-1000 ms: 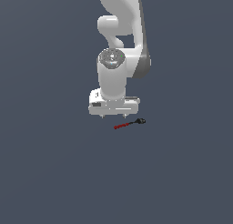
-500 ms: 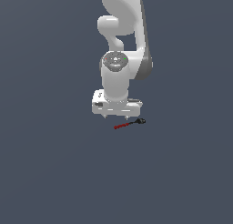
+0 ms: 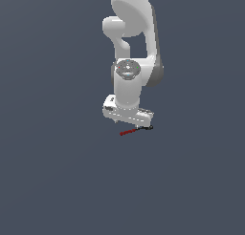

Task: Pick up the object and move it to a goal position.

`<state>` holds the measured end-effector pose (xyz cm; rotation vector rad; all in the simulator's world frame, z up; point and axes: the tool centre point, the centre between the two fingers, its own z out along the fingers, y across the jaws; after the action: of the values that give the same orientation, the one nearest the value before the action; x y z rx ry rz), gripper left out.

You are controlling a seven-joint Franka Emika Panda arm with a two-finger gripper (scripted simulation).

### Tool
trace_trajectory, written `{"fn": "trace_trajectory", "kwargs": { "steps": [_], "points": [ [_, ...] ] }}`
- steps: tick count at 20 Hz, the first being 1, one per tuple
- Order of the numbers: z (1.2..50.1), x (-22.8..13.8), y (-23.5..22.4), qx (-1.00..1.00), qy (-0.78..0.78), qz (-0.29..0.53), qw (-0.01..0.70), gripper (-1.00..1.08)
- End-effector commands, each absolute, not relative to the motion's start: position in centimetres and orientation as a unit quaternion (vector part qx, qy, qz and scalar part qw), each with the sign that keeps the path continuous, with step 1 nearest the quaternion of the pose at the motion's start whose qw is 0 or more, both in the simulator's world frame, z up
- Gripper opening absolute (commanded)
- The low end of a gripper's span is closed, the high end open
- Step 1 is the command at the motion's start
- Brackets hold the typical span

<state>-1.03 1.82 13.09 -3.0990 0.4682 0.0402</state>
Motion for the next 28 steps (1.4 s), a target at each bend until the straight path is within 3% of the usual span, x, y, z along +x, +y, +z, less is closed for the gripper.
{"fn": "trace_trajectory", "kwargs": {
  "steps": [1, 28],
  "points": [
    [12.5, -1.2, 2.4, -0.983, 0.181, 0.013, 0.004, 1.0],
    [7.3, -3.8, 7.2, -0.867, 0.499, 0.005, 0.002, 1.0]
  ]
}}
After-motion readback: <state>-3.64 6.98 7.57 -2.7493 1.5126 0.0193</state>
